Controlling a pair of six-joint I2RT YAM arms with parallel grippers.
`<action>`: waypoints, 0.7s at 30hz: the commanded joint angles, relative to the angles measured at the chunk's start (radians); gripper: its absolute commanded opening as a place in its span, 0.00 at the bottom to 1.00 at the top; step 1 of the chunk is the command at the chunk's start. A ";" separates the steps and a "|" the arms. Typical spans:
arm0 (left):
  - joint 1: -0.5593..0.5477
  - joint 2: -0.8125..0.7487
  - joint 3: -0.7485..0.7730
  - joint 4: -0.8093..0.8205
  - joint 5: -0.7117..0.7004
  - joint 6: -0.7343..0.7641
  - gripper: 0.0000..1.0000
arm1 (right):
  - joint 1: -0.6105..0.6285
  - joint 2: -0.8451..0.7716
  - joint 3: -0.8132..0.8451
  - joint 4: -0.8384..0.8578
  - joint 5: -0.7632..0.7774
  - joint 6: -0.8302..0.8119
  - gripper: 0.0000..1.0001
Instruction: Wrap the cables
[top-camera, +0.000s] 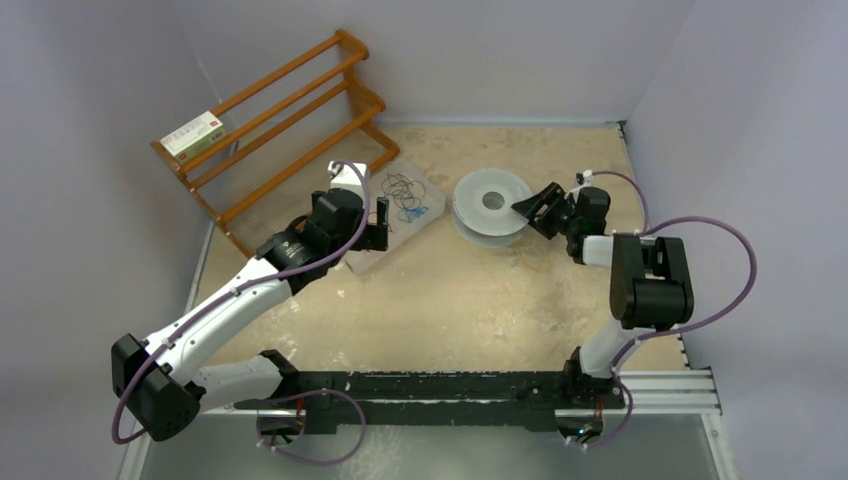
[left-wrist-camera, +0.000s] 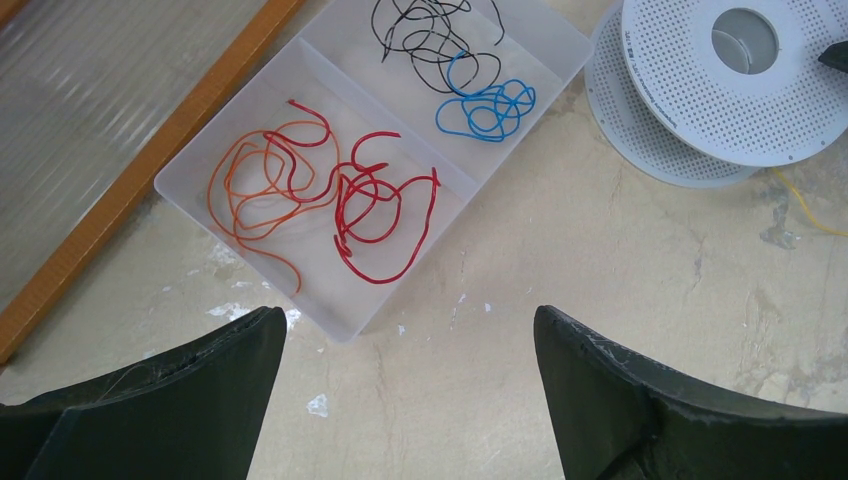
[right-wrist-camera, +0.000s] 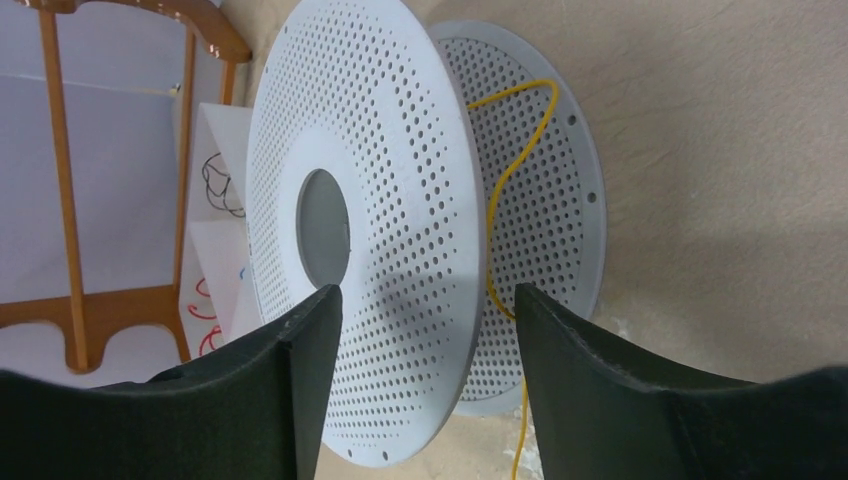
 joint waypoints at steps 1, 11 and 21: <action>0.002 -0.014 -0.001 0.016 -0.002 0.018 0.93 | -0.005 0.027 -0.001 0.141 -0.066 0.044 0.64; 0.002 -0.007 -0.002 0.016 -0.004 0.021 0.93 | -0.004 0.085 0.006 0.208 -0.091 0.064 0.27; 0.002 -0.017 -0.005 0.024 0.005 0.024 0.93 | -0.004 0.027 -0.006 0.234 -0.104 0.063 0.00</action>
